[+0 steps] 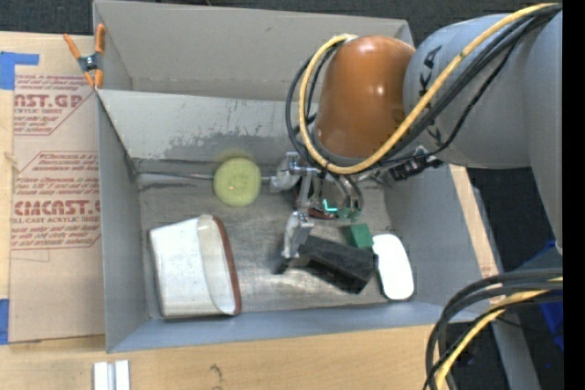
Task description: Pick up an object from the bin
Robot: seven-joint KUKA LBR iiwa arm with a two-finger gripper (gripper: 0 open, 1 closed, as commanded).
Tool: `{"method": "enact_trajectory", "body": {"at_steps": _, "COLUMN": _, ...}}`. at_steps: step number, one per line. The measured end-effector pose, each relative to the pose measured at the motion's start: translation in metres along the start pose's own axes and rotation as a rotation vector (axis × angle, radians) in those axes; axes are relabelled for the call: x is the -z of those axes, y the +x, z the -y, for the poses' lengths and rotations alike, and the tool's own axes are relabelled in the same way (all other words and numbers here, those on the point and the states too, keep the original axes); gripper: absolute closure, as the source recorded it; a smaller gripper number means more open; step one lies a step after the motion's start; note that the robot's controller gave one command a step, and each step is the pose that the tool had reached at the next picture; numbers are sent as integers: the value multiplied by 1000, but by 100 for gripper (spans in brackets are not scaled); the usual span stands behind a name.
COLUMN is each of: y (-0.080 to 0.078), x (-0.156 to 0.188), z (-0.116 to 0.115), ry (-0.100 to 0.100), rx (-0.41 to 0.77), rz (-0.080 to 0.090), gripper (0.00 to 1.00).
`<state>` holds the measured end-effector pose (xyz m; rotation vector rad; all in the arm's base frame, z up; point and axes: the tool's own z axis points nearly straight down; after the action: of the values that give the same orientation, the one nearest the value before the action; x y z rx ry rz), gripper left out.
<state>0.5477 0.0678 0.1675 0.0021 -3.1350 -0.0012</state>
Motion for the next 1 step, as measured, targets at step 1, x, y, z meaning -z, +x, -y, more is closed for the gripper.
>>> {"method": "enact_trajectory", "body": {"at_steps": 1, "y": -2, "x": 4, "z": 0, "ry": 0, "rx": -1, "rz": 7, "gripper": 0}}
